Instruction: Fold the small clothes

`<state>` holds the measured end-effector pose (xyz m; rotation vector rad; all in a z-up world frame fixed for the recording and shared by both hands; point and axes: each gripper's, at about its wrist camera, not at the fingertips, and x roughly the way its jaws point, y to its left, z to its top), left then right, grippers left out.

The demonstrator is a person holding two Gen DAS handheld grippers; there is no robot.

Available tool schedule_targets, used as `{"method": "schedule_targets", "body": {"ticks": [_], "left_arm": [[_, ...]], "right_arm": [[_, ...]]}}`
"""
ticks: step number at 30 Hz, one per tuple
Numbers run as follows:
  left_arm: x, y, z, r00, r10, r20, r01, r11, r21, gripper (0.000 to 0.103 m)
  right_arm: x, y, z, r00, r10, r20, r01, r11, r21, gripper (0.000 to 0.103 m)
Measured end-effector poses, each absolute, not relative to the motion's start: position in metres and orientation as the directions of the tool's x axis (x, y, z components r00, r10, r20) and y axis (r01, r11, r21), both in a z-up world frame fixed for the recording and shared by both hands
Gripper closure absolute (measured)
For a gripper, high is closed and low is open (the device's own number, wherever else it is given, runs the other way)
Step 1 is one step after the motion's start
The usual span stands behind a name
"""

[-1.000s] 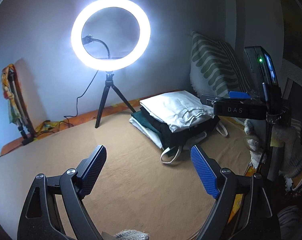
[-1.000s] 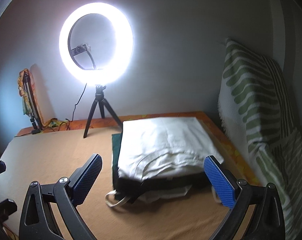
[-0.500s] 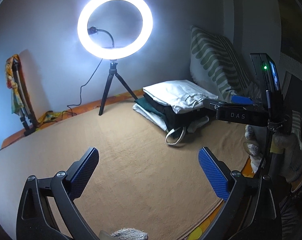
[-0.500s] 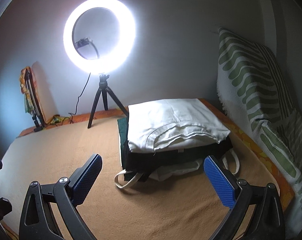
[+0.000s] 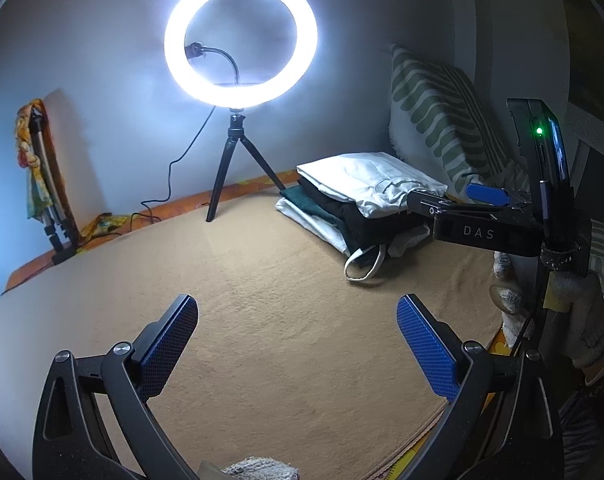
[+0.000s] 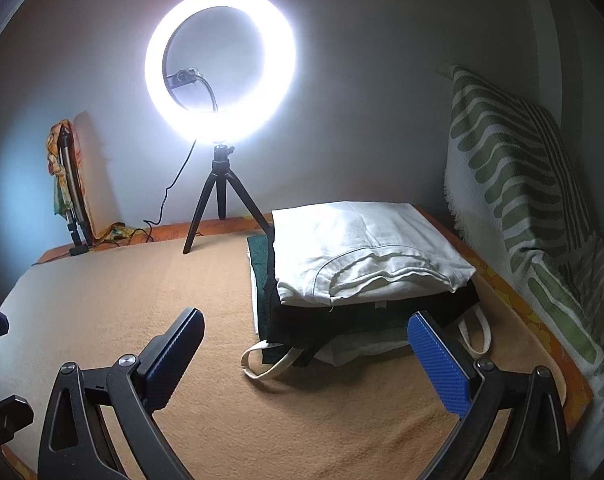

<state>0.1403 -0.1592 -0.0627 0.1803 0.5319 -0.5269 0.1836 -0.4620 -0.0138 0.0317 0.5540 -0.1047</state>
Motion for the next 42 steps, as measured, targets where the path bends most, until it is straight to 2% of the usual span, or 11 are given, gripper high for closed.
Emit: {"method": "schedule_targets", "body": {"ticks": [10,42], "left_arm": [[0.14,-0.156,-0.061,0.733,-0.433,-0.525,0.523,0.852,0.028,0.003],[0.138,-0.153,-0.055,0.74,-0.432,-0.515,0.522,0.852,0.035,0.003]], "right_arm": [[0.185,-0.47,-0.015,0.844,-0.088,-0.529,0.131,0.99,0.043,0.0],[0.191,-0.459,-0.017,0.841,-0.072,-0.536,0.104,0.994,0.031,0.0]]}}
